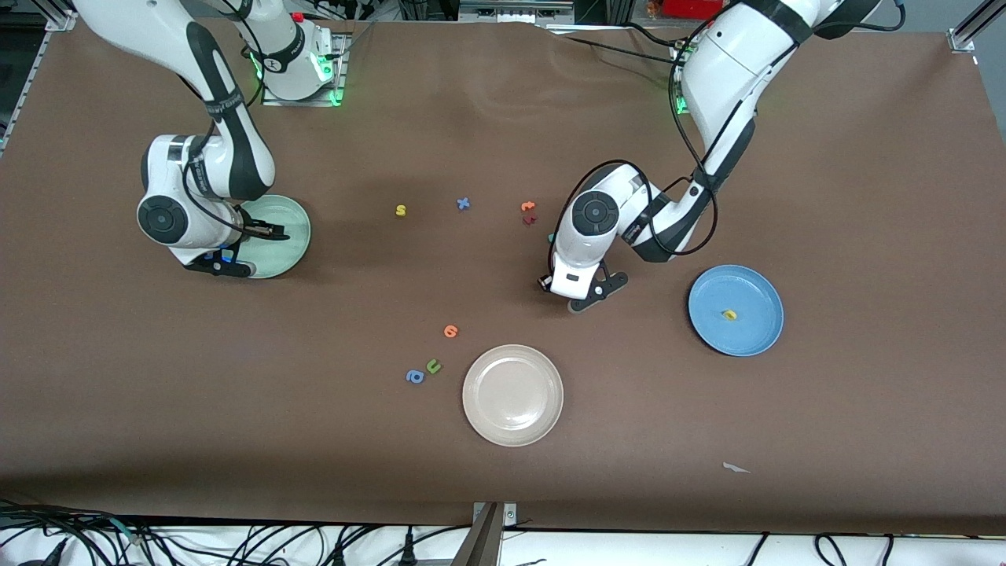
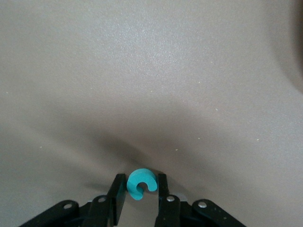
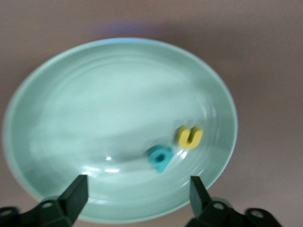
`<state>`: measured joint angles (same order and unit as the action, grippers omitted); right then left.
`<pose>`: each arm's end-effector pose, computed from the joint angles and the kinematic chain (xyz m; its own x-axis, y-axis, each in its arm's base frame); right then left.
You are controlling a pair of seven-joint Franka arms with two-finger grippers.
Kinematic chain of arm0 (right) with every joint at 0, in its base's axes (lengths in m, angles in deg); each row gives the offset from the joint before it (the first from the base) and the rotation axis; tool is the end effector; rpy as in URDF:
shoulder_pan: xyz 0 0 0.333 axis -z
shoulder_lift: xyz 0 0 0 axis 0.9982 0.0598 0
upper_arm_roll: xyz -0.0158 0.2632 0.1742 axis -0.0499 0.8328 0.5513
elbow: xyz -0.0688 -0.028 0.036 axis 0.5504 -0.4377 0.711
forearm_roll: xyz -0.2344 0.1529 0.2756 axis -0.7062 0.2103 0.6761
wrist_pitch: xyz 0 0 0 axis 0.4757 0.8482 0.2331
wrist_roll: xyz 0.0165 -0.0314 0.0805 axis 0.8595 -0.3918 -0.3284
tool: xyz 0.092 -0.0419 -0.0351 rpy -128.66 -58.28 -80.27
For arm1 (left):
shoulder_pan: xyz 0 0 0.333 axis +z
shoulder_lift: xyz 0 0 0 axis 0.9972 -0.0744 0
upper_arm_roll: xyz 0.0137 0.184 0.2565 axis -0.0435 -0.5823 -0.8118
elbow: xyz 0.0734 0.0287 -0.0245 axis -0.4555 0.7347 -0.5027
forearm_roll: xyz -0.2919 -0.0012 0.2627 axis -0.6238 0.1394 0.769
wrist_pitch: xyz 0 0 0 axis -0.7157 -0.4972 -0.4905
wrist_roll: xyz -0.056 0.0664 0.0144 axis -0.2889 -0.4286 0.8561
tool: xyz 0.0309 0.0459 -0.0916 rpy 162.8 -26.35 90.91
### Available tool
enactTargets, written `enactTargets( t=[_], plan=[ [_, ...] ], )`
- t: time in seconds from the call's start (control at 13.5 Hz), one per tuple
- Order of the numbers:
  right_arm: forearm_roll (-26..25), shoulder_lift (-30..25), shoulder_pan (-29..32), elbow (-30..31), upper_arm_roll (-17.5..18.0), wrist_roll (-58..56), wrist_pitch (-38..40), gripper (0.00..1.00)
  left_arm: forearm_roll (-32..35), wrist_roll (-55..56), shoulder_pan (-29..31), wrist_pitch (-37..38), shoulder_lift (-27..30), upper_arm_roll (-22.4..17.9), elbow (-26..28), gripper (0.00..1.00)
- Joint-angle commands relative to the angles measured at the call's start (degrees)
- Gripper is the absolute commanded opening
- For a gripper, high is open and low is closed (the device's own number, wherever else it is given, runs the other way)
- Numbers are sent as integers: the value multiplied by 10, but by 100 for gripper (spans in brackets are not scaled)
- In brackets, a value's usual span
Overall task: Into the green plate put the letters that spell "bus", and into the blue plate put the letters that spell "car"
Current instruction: 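Drop the teal c on the blue plate while the right gripper reaches yellow s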
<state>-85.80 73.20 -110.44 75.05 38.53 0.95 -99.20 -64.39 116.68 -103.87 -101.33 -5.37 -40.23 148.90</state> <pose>0.4941 0.0299 0.2157 0.9232 -0.1832 -0.3378 -0.1337 -0.9773 0.1646 0.5324 -0.3853 0.1728 0.8422 0.5357 -0.0606 0.5379 -0.8426 0.0257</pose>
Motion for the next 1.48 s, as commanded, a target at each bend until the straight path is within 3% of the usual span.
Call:
enactTargets(
  t=[0.0,0.44,0.59,0.74,0.89,1.11,1.4],
  plan=[
    [5,-53,-6,10,56,106,24,98,23,15,-8,-1,-16,-5,-17,29],
    [6,-51,-5,13,224,368,-33,98,23,10,-3,5,-12,-5,-19,25],
    [6,-42,-5,22,261,434,-80,98,24,-4,6,65,-9,-5,-45,24],
    [6,-29,-5,40,279,453,-138,98,16,-64,26,152,-5,-3,-84,24],
    [6,-26,-6,77,287,452,-208,96,16,-143,66,206,14,2,-89,24],
    [5,-14,-5,105,297,452,-277,96,14,-248,128,250,36,6,-84,24],
    [5,7,-6,110,314,452,-310,94,14,-413,216,287,69,7,-76,24]
  ],
)
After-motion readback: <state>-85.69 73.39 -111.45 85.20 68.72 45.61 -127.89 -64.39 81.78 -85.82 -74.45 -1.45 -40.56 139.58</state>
